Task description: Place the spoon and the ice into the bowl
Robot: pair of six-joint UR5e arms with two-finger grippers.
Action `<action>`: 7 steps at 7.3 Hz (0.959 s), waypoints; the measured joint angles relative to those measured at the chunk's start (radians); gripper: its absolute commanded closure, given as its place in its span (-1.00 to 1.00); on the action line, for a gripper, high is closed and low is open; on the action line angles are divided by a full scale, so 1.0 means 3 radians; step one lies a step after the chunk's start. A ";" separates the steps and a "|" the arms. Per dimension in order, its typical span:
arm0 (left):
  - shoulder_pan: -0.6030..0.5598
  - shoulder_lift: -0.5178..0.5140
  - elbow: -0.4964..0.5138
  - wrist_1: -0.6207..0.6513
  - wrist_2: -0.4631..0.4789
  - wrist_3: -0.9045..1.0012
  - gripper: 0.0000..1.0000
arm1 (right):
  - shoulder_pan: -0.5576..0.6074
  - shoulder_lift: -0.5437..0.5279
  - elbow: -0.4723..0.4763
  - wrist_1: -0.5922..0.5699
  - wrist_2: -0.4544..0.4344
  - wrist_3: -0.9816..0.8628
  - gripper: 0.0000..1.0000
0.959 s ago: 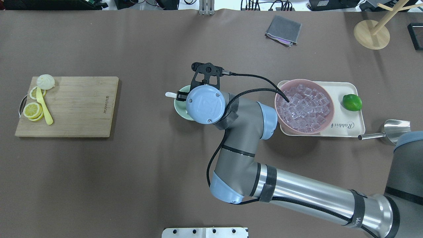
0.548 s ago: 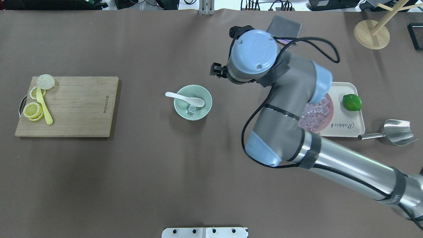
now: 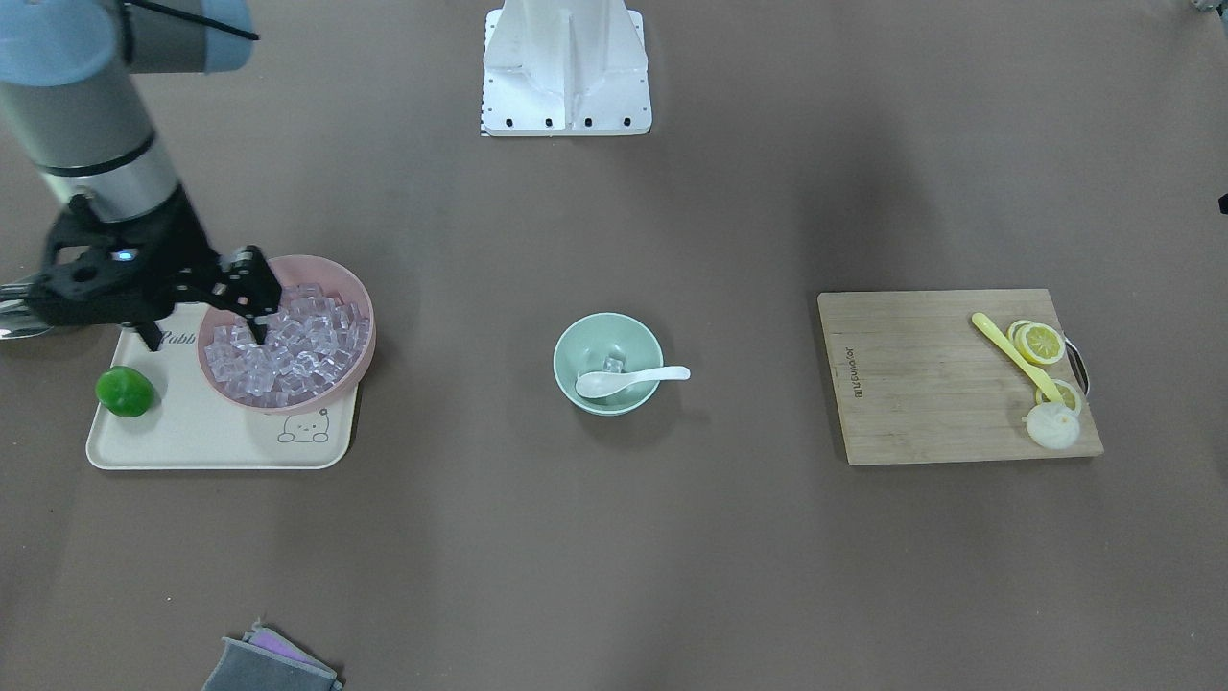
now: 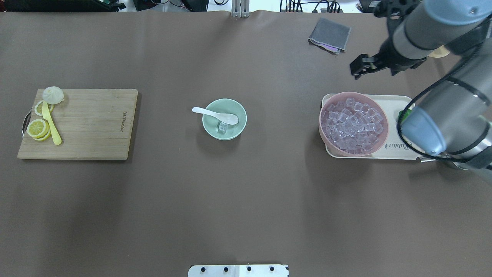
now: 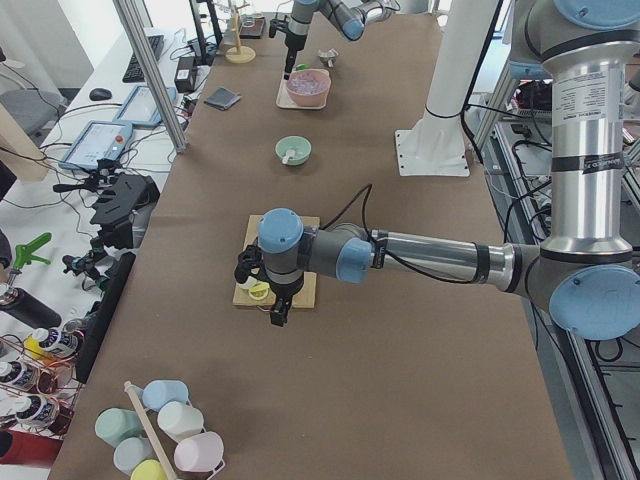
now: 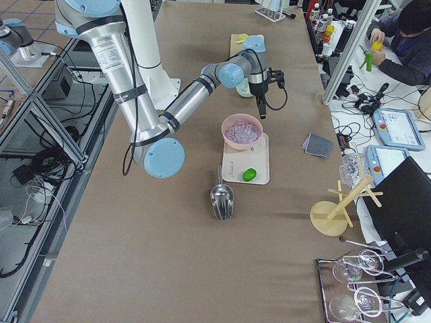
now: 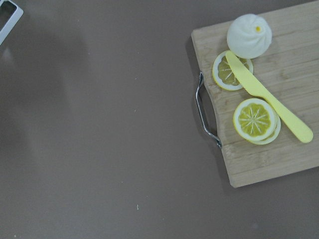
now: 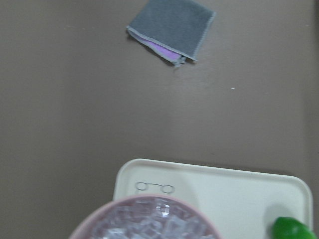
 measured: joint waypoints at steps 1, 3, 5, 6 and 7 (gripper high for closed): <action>-0.0078 0.0057 -0.0026 0.0076 -0.0004 0.0083 -0.98 | 0.0364 -0.0344 -0.0003 0.0001 0.0184 -0.0715 -1.00; -0.0124 0.0202 -0.0055 0.0112 -0.0026 0.0122 -0.98 | 0.1004 -0.0902 -0.0127 0.0010 0.0477 -0.1577 -1.00; -0.0131 0.0243 -0.0084 0.0114 -0.0026 0.0124 -0.98 | 0.1544 -0.1424 -0.0252 0.0020 0.0731 -0.1962 -1.00; -0.0133 0.0248 -0.0094 0.0110 -0.0020 0.0125 -0.98 | 0.1760 -0.1679 -0.0275 0.0021 0.0762 -0.2137 -1.00; -0.0134 0.0250 -0.0103 0.0107 -0.0013 0.0127 -0.98 | 0.1950 -0.1894 -0.0275 0.0021 0.0779 -0.2245 -1.00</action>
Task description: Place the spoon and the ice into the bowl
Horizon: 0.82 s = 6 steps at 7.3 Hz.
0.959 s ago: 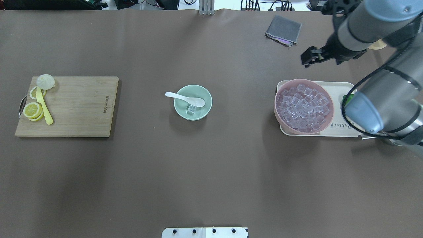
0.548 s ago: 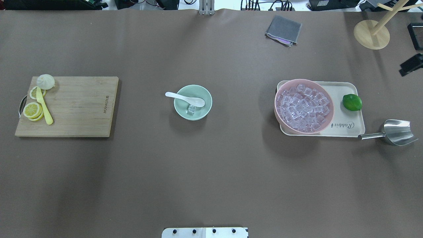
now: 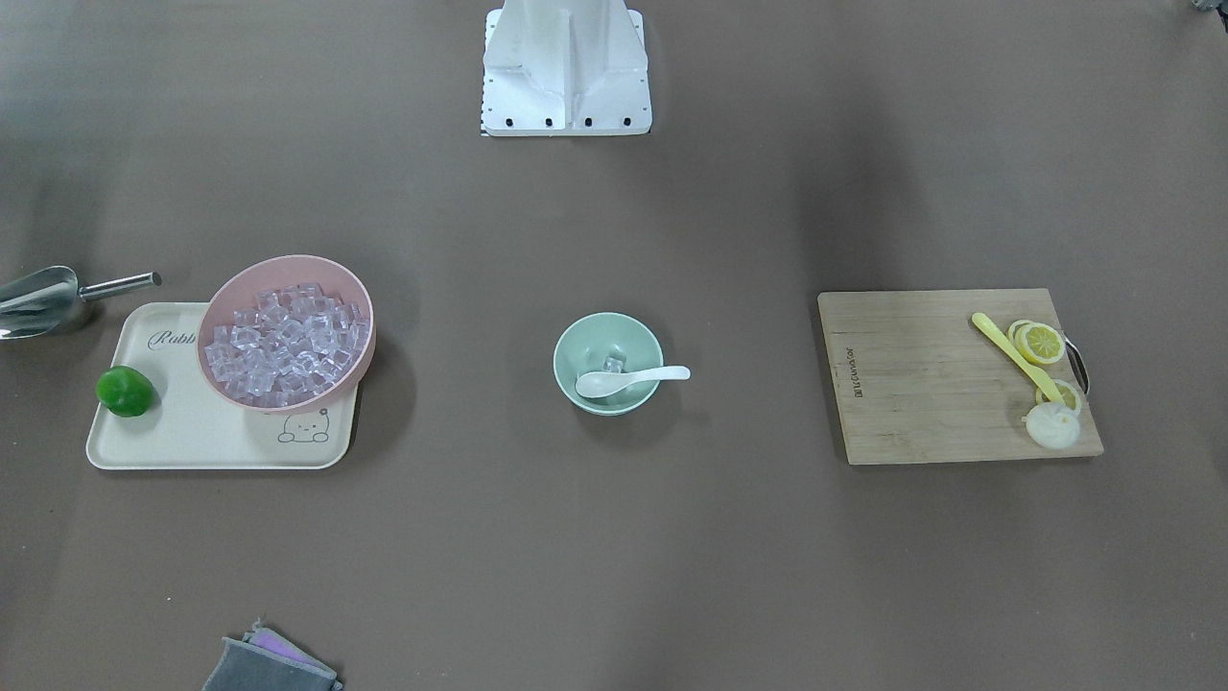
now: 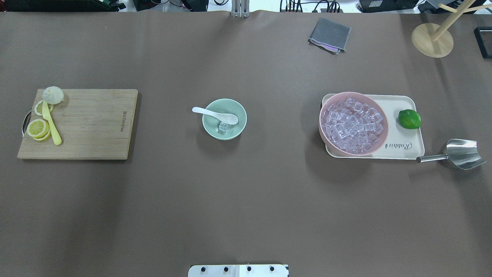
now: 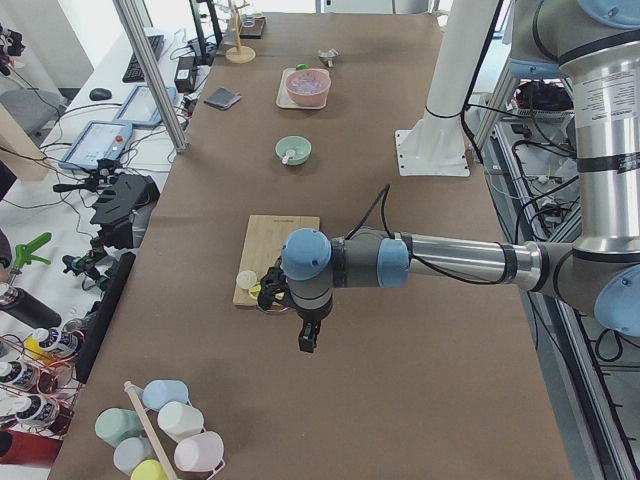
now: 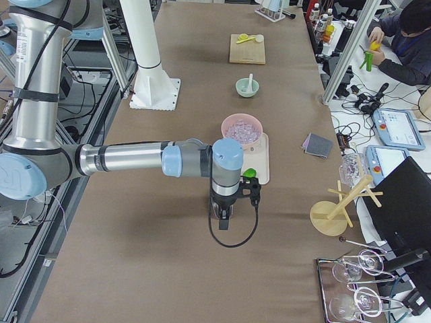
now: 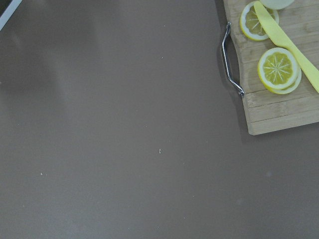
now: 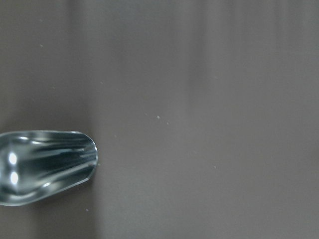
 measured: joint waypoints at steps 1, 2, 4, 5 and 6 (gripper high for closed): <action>-0.0001 0.0003 -0.0005 -0.0003 0.0005 0.0003 -0.98 | 0.0126 -0.0161 0.0002 0.0000 0.0006 -0.0044 -1.00; -0.0003 0.0022 -0.0004 -0.0016 0.0001 0.0005 -0.98 | 0.0192 -0.0265 -0.0003 0.0000 0.0006 -0.0057 -1.00; -0.0041 0.0069 -0.0044 -0.0051 -0.0013 0.0009 -0.98 | 0.0226 -0.0296 0.0002 0.0003 0.0016 -0.0058 -1.00; -0.0059 0.0077 -0.0104 -0.0056 -0.0010 0.0009 -0.98 | 0.0226 -0.0284 0.0006 0.0004 0.0022 -0.0058 -1.00; -0.0067 0.0083 -0.0174 -0.0058 -0.0010 0.0011 -0.98 | 0.0226 -0.0278 0.0007 0.0005 0.0025 -0.0059 -1.00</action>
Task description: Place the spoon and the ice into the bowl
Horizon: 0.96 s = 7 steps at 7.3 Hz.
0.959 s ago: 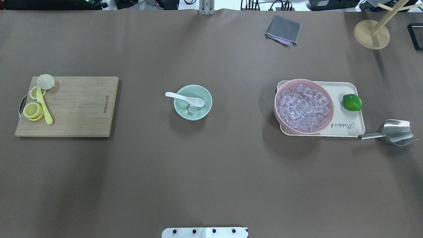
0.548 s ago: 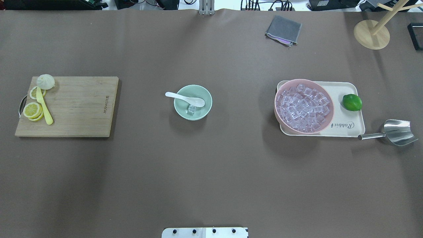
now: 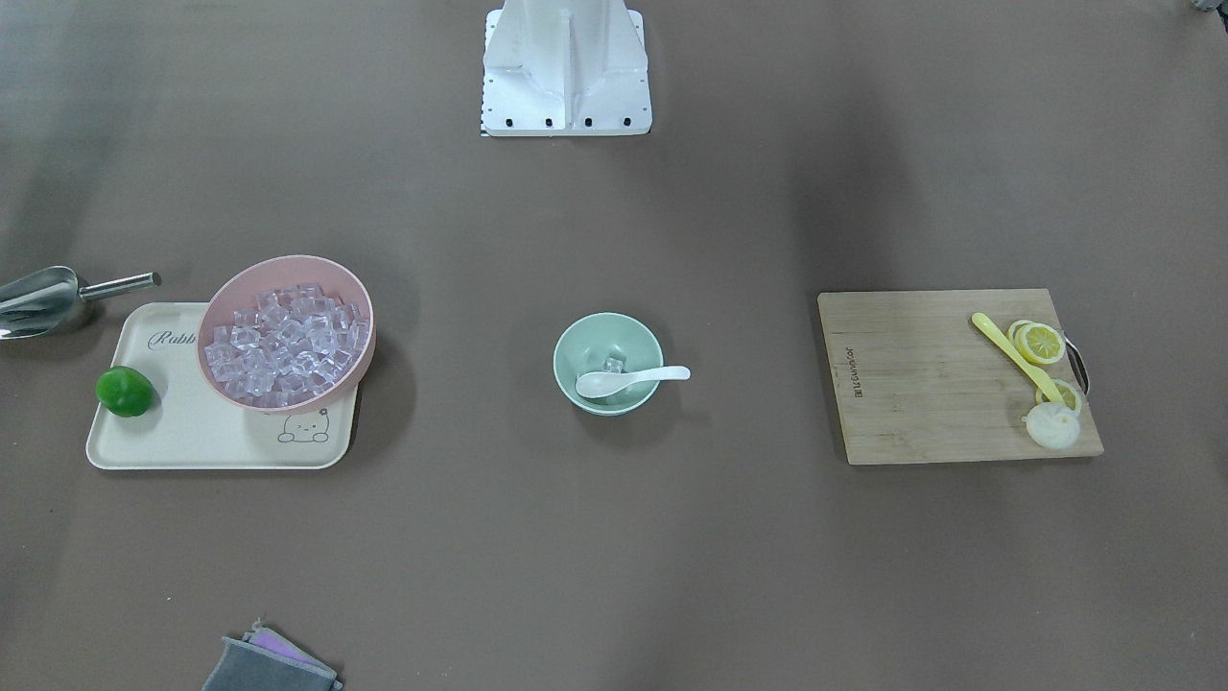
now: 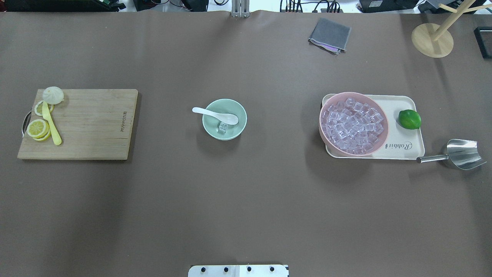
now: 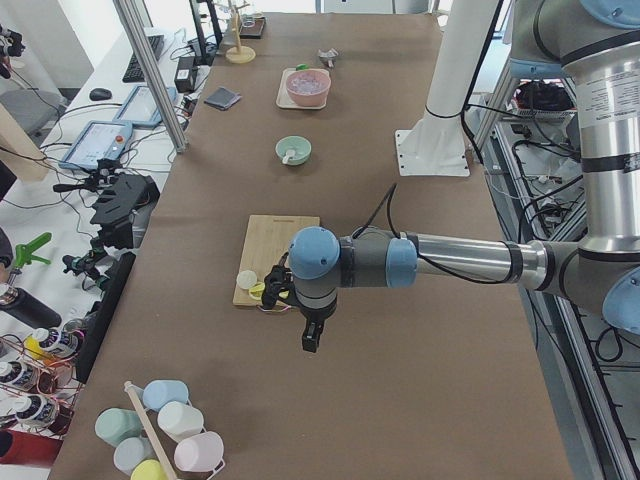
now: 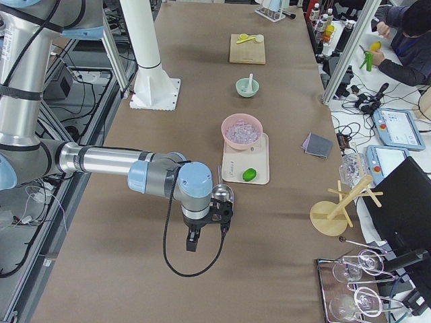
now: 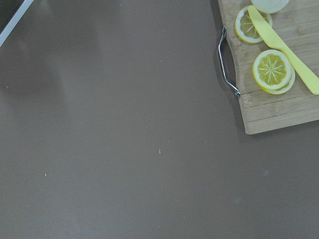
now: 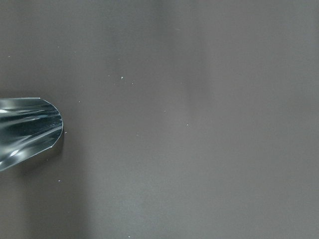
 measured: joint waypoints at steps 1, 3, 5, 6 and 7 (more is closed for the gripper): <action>-0.0003 0.0006 -0.0042 -0.0002 0.0001 0.0002 -0.98 | -0.0001 0.0002 0.0000 -0.0001 0.0004 0.0000 -1.00; -0.0008 0.0023 -0.0052 -0.0005 0.0002 0.0004 -0.98 | -0.0010 0.0001 -0.0002 -0.0006 0.0091 -0.0005 -1.00; -0.0010 0.0042 -0.0055 -0.0006 0.0003 0.0004 -0.98 | -0.0048 0.0005 0.0004 -0.0005 0.0157 -0.0013 -1.00; -0.0010 0.0054 -0.0055 -0.0006 0.0003 0.0004 -0.98 | -0.0094 0.0029 0.0012 -0.0005 0.0163 -0.0015 -1.00; -0.0010 0.0059 -0.0057 -0.0006 0.0003 0.0004 -0.98 | -0.0144 0.0064 0.0015 -0.0005 0.0164 -0.0015 -1.00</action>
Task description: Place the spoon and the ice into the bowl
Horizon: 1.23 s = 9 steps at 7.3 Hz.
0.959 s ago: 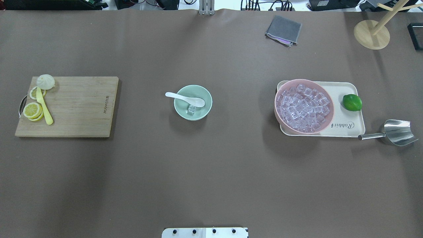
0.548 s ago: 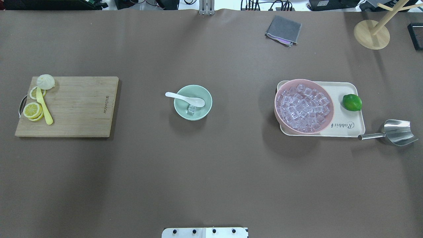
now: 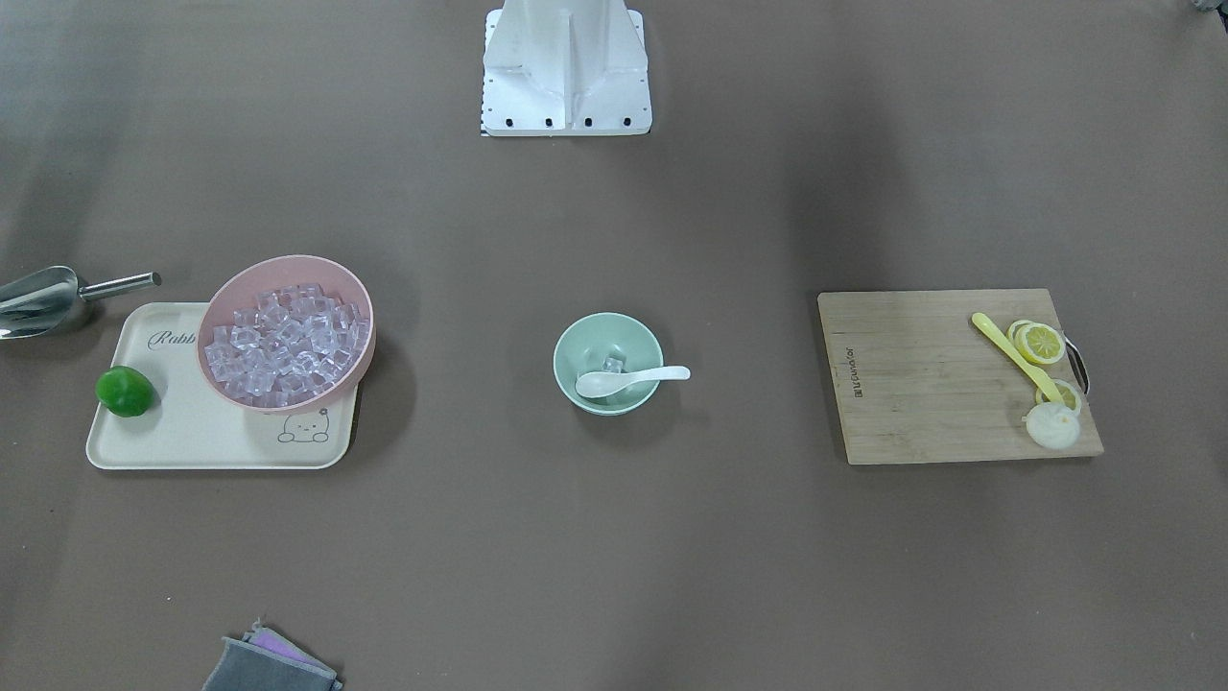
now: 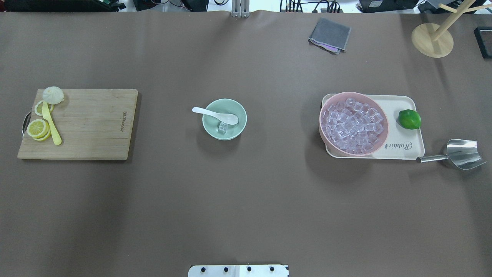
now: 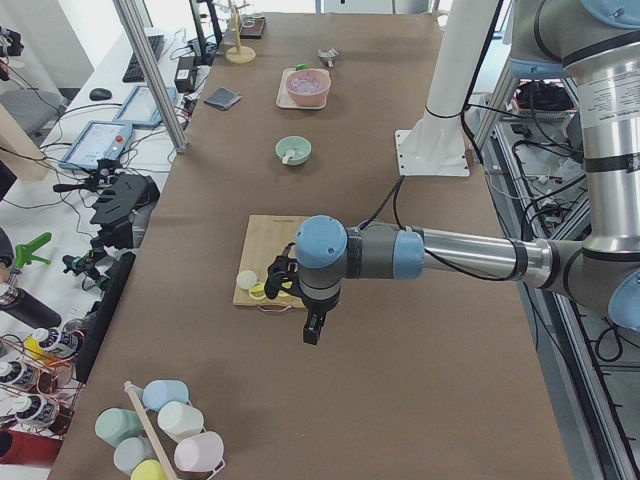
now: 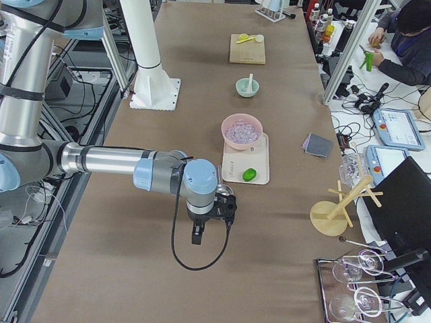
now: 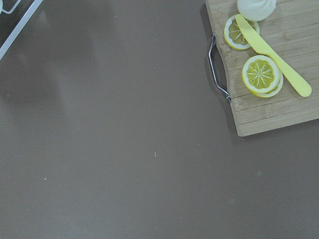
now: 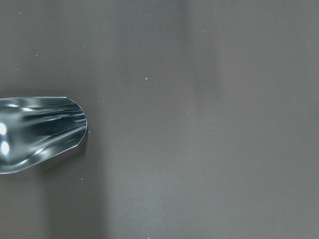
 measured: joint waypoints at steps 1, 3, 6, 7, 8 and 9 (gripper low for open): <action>0.0000 0.0001 -0.0002 0.0000 0.0000 0.0000 -0.98 | -0.0042 0.0029 0.0001 0.0001 -0.0002 0.0000 -1.00; 0.0000 0.0003 -0.0003 0.0000 0.0000 0.0000 -0.98 | -0.0085 0.0047 0.0002 0.0008 -0.0003 0.0000 -1.00; 0.0000 0.0003 -0.0003 0.0000 0.0000 0.0000 -0.98 | -0.0110 0.0047 -0.0004 0.0024 -0.0003 0.0000 -1.00; 0.0000 0.0003 -0.0005 0.0000 0.0000 0.0000 -0.98 | -0.0116 0.0047 -0.0005 0.0025 -0.0003 0.0000 -1.00; 0.0000 0.0003 -0.0009 0.0000 0.0000 0.0000 -0.98 | -0.0124 0.0046 -0.0007 0.0025 -0.0003 0.0000 -1.00; 0.0000 0.0003 -0.0014 0.0000 0.0000 0.0000 -0.98 | -0.0134 0.0046 -0.0007 0.0025 -0.0003 0.0000 -1.00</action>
